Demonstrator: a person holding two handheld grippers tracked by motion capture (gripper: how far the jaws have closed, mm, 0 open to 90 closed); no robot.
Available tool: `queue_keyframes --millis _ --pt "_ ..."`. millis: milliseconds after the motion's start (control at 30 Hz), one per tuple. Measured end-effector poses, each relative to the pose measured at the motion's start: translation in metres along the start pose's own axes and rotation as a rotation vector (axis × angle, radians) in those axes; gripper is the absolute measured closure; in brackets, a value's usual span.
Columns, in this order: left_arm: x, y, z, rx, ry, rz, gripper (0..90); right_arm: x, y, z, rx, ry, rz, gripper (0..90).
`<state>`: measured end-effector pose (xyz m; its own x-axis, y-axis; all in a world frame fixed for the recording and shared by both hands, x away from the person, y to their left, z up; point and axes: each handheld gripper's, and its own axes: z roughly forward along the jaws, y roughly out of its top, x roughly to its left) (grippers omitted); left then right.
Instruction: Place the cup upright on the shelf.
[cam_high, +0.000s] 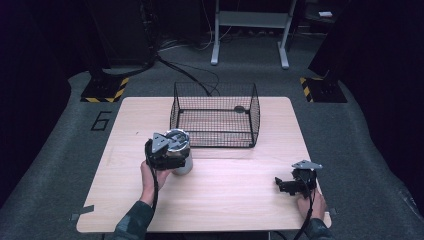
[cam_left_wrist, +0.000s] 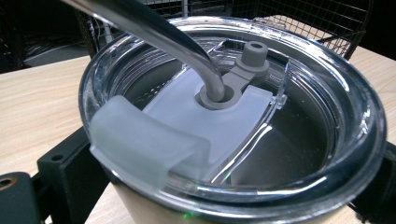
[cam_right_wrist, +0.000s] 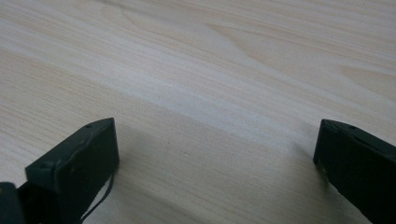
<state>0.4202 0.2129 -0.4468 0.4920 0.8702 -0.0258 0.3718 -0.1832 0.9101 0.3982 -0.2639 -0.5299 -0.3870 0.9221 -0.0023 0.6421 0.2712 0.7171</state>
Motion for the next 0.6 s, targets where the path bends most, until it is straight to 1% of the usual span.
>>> queue_keyframes --millis 33,133,167,267,300,333,367,400,433,467,500,567,600 --pt "0.001 0.000 -0.002 -0.011 0.000 -0.017 3.9 0.000 0.000 0.000 0.000 0.000 0.000 0.0" --pt "0.003 0.002 -0.005 -0.018 -0.004 -0.013 3.9 0.000 0.000 0.000 0.000 0.000 0.001 0.0" --pt "0.004 0.004 -0.008 -0.023 -0.003 0.002 4.0 0.000 0.000 0.000 0.000 0.000 0.000 0.0" --pt "0.005 0.006 -0.011 -0.022 -0.007 0.003 3.9 0.000 0.000 0.000 0.000 0.000 0.000 0.0" --pt "0.006 0.007 -0.014 -0.011 -0.014 0.003 3.9 0.000 0.000 0.000 0.000 0.000 0.000 0.0" --pt "0.006 0.009 -0.017 -0.014 -0.023 -0.007 3.9 0.000 0.000 0.000 0.000 0.000 0.001 0.0" --pt "0.006 0.009 -0.017 -0.014 -0.023 -0.007 3.9 0.000 0.000 0.000 0.000 0.000 0.001 0.0" --pt "0.005 0.012 -0.020 -0.012 -0.031 0.004 3.9 0.000 0.000 0.000 0.001 0.000 0.001 0.0" --pt "0.005 0.012 -0.020 -0.012 -0.031 0.004 3.9 0.000 0.000 0.000 0.001 0.000 0.001 0.0" --pt "0.004 0.015 -0.022 -0.008 -0.035 0.014 3.9 0.000 0.000 0.000 0.001 0.000 0.001 0.0" --pt "0.003 0.018 -0.024 -0.018 -0.038 0.023 3.9 0.000 0.000 0.000 0.000 0.000 0.001 0.0" --pt "0.001 0.022 -0.027 -0.011 -0.048 0.029 3.9 0.000 0.000 0.000 0.001 0.001 0.000 0.0" --pt "0.000 0.026 -0.029 -0.003 -0.059 0.040 3.9 0.000 0.000 0.000 0.000 0.001 0.000 0.0"
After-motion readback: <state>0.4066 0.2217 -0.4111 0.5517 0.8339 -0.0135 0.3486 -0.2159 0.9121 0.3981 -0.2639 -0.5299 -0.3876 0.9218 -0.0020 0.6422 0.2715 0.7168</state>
